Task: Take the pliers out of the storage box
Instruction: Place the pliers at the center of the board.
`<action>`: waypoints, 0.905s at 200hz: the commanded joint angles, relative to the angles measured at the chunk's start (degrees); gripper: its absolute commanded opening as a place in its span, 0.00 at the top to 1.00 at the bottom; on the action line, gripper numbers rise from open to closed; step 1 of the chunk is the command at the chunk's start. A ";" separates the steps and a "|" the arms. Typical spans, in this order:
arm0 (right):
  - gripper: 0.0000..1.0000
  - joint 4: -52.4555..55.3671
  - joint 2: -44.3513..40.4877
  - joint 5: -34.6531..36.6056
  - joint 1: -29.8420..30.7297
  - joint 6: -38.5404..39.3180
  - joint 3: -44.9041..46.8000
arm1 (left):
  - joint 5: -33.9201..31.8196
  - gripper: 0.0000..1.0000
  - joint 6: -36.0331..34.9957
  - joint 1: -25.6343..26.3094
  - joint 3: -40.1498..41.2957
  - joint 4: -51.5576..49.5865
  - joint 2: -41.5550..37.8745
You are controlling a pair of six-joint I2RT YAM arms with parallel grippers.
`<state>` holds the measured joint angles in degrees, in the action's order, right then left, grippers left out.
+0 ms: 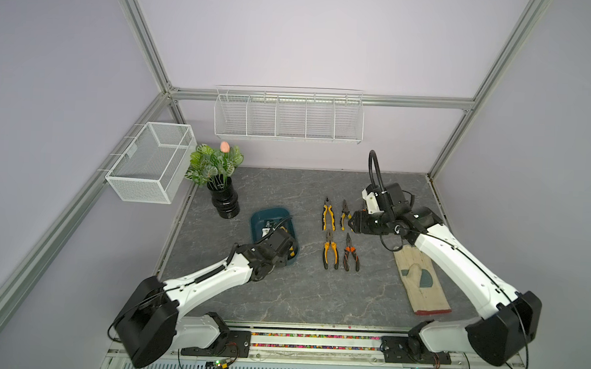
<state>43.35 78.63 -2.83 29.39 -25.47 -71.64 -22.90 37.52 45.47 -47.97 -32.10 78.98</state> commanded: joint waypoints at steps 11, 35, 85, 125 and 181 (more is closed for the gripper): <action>0.44 1.46 -1.50 0.47 0.43 -1.16 5.94 | 2.68 0.33 2.09 -0.34 -10.48 -5.59 11.94; 0.44 0.66 -2.90 -0.04 0.49 -1.42 8.26 | 2.03 0.35 3.22 -0.39 -12.48 -6.22 15.49; 0.45 0.68 -4.92 -0.16 0.47 -0.72 9.58 | 0.47 0.47 4.27 -1.00 -12.35 -6.49 19.45; 0.46 0.28 -5.07 -0.47 0.50 -0.70 10.18 | -1.58 0.49 3.79 -1.20 -12.35 -6.96 18.84; 0.46 -0.20 -4.96 -0.76 0.53 -0.89 10.77 | 0.22 0.90 -0.01 -4.50 -13.91 -6.87 20.16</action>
<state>43.83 74.26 -2.90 29.52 -26.13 -61.67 -22.65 38.65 42.68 -60.38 -38.24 98.24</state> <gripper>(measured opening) 0.541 0.129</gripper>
